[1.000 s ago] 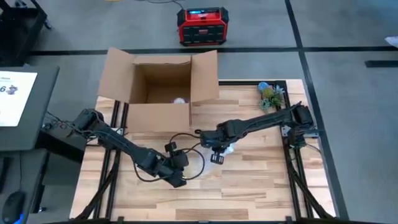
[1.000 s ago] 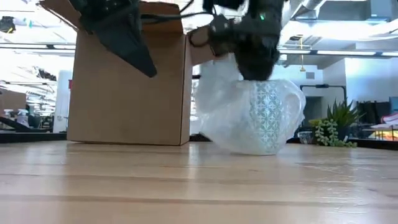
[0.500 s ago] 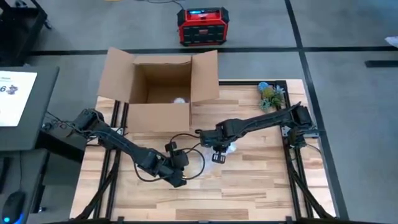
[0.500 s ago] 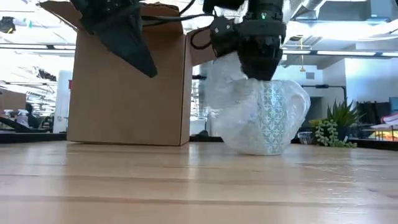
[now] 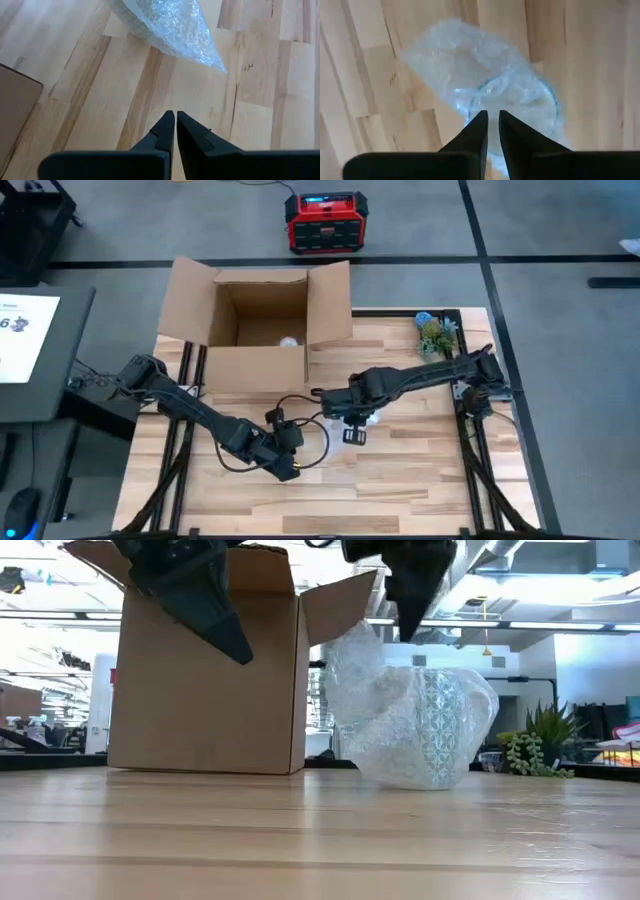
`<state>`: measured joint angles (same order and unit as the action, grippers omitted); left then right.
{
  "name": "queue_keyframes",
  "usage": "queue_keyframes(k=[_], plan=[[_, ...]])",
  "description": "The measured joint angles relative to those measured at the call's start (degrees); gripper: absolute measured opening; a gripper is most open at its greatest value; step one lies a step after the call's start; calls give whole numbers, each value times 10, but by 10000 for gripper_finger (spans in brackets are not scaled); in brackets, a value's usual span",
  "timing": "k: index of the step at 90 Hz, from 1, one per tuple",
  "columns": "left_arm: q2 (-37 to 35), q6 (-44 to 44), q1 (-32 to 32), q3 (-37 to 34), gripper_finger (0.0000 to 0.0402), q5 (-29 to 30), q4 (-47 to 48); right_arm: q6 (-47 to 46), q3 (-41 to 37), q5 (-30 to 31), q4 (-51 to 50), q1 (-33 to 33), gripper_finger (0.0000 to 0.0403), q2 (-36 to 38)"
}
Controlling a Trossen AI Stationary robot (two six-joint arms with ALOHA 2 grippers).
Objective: Wrap mug
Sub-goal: Wrap the green mug with bubble wrap
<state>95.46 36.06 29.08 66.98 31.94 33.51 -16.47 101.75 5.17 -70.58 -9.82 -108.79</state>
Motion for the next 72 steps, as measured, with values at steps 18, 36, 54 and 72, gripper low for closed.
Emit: queue_keyframes(k=[18, 36, 54, 72], plan=[[0, 0, 4, 0, 0, 0, 0, 28, -31, 11, 84, 10, 3, 1], [0, 0, 4, 0, 0, 0, 0, 15, -111, 9, 111, 38, 1, 2], [0, 0, 4, 0, 0, -1, 0, -6, -201, 3, 149, 51, 0, 3], [0, 0, 4, 0, 0, 0, -5, -2, -256, -21, 223, 58, 0, 6]])
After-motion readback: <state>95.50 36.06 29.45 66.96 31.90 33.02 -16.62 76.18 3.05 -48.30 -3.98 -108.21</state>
